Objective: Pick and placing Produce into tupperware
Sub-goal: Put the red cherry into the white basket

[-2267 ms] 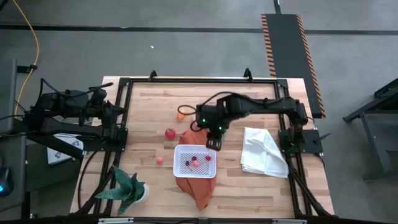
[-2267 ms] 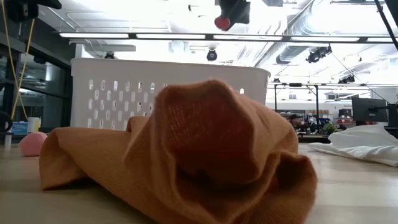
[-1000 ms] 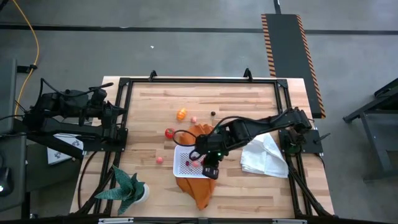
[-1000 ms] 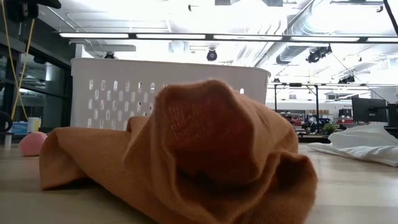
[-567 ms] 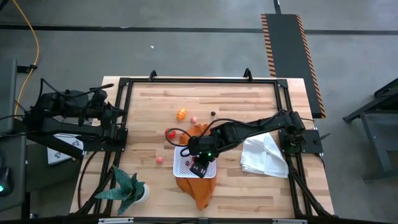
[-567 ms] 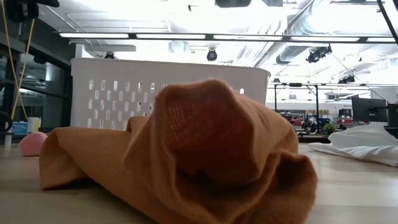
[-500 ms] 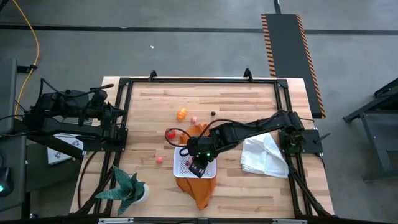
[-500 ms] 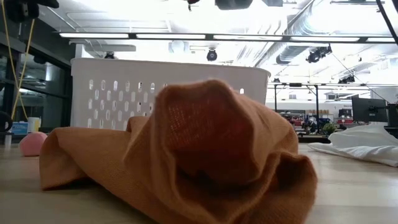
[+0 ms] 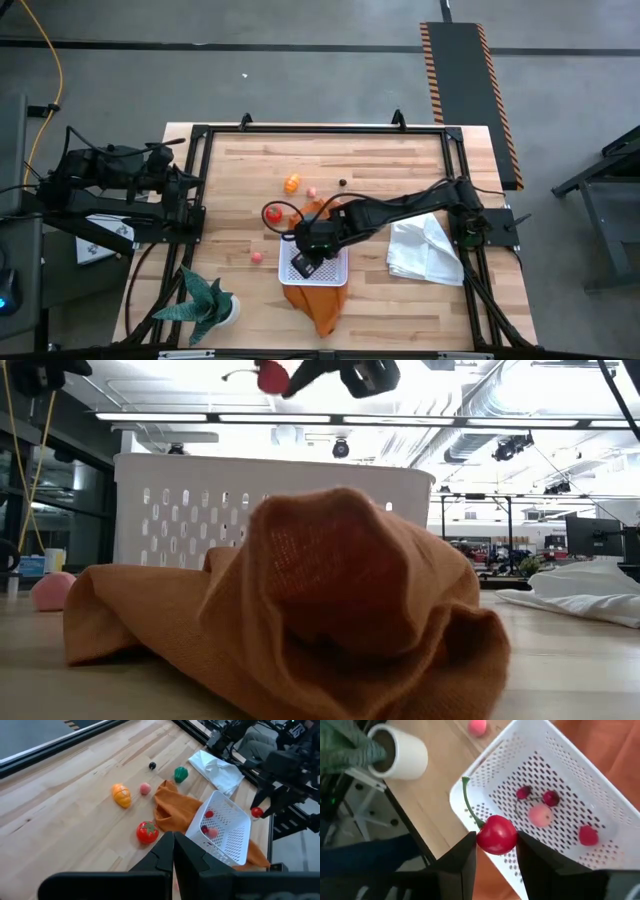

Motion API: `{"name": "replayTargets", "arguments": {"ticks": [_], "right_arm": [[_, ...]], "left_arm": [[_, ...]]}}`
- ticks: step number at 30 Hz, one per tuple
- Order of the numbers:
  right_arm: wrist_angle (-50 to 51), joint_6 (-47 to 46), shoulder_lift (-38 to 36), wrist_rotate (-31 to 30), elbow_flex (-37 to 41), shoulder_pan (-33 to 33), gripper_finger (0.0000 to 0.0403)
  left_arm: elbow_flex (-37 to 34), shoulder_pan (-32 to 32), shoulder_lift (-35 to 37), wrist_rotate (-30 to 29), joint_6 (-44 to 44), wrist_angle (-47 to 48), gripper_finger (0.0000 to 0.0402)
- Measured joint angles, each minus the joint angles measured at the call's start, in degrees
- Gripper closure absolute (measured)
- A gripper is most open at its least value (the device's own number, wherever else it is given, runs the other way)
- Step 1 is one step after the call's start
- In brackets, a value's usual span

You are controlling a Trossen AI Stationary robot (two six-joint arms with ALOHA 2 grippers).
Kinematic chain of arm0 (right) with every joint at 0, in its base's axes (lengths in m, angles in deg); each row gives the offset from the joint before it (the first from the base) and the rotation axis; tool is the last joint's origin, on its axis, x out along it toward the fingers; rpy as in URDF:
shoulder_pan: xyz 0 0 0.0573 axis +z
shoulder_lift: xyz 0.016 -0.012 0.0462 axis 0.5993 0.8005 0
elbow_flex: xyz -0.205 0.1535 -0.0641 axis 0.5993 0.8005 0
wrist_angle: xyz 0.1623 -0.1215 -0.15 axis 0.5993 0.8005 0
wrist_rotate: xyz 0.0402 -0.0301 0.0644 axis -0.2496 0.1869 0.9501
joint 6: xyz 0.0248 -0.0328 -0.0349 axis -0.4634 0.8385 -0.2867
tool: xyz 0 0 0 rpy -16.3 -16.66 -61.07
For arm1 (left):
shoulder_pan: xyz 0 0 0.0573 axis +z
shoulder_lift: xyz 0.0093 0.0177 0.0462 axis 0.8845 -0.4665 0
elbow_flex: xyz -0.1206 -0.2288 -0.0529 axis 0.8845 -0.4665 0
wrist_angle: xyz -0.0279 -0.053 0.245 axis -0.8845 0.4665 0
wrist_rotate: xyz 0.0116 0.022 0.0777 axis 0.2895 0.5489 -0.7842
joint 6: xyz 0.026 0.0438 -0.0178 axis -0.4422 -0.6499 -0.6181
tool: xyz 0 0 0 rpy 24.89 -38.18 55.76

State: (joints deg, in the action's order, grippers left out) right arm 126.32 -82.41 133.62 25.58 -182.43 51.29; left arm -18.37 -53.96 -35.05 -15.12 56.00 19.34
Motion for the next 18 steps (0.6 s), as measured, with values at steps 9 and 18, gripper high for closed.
{"name": "replayTargets", "arguments": {"ticks": [9, 18], "right_arm": [[-0.1, -7.2, 1.2, -2.8, 0.0, -0.1, 0.0291], [0.0, -13.1, 3.8, -2.2, 0.0, -0.2, 0.0304]], "left_arm": [[0.0, 0.0, 0.0, 0.4, -1.1, 0.0, 0.0401], [0.0, 0.0, 0.0, 0.4, -4.7, 1.0, 0.0401]]}}
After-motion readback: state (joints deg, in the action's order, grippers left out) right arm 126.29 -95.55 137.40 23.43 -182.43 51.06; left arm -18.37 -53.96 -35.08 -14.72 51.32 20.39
